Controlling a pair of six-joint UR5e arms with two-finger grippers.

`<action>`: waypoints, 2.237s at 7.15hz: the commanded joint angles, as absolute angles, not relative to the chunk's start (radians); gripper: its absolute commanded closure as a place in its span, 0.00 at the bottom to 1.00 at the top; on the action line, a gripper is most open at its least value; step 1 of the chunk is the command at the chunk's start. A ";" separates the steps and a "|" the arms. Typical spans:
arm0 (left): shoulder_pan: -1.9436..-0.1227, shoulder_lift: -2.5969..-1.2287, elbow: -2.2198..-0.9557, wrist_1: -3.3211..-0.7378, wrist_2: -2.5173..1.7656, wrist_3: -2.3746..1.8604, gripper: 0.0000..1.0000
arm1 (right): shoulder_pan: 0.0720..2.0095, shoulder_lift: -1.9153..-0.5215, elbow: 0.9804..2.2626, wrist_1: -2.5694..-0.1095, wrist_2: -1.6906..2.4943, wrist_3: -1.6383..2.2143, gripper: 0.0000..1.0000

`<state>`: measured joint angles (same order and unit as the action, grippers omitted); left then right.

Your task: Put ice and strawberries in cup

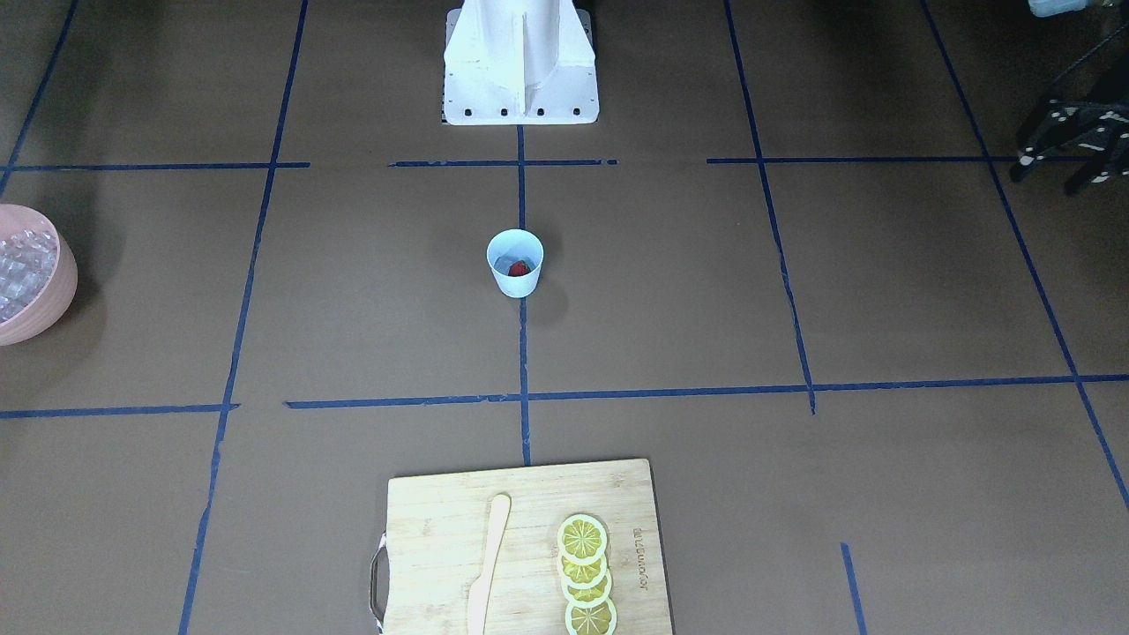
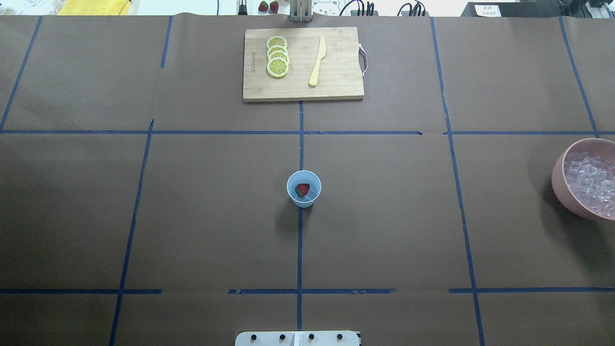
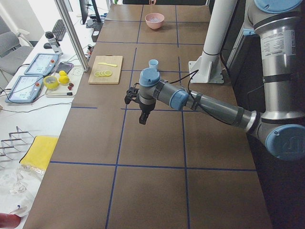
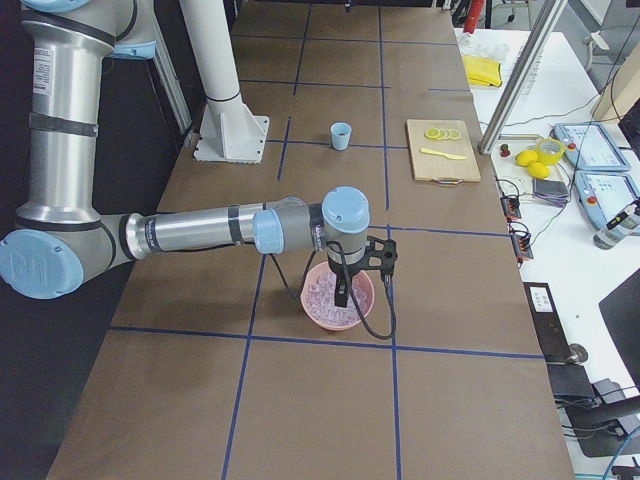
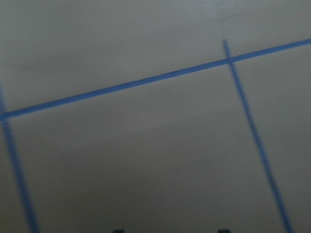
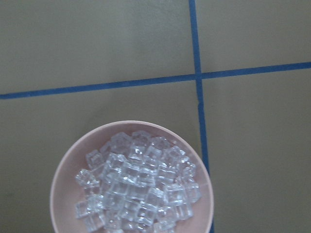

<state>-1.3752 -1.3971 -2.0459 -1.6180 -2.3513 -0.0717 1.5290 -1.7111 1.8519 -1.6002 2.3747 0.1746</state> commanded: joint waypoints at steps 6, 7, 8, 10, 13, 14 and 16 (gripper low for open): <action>-1.575 -1.293 -1.884 -1.381 -2.367 0.120 0.00 | 1.555 -1.718 1.801 -1.694 2.356 -0.043 0.00; -1.575 -1.305 -1.888 -1.378 -2.368 0.112 0.00 | 1.554 -1.717 1.787 -1.689 2.353 -0.054 0.00; -1.575 -1.325 -1.890 -1.373 -2.370 0.076 0.00 | 1.548 -1.715 1.787 -1.687 2.349 -0.054 0.00; -1.572 -1.446 -1.818 -1.355 -2.368 0.055 0.00 | 1.529 -1.707 1.784 -1.687 2.344 -0.055 0.00; -1.571 -1.477 -1.799 -1.331 -2.375 0.035 0.00 | 1.529 -1.718 1.783 -1.687 2.344 -0.108 0.00; -1.571 -1.465 -1.774 -1.333 -2.455 0.037 0.00 | 1.529 -1.721 1.752 -1.687 2.344 -0.133 0.00; -1.569 -1.434 -1.750 -1.403 -2.451 0.043 0.00 | 1.531 -1.709 1.730 -1.686 2.345 -0.190 0.00</action>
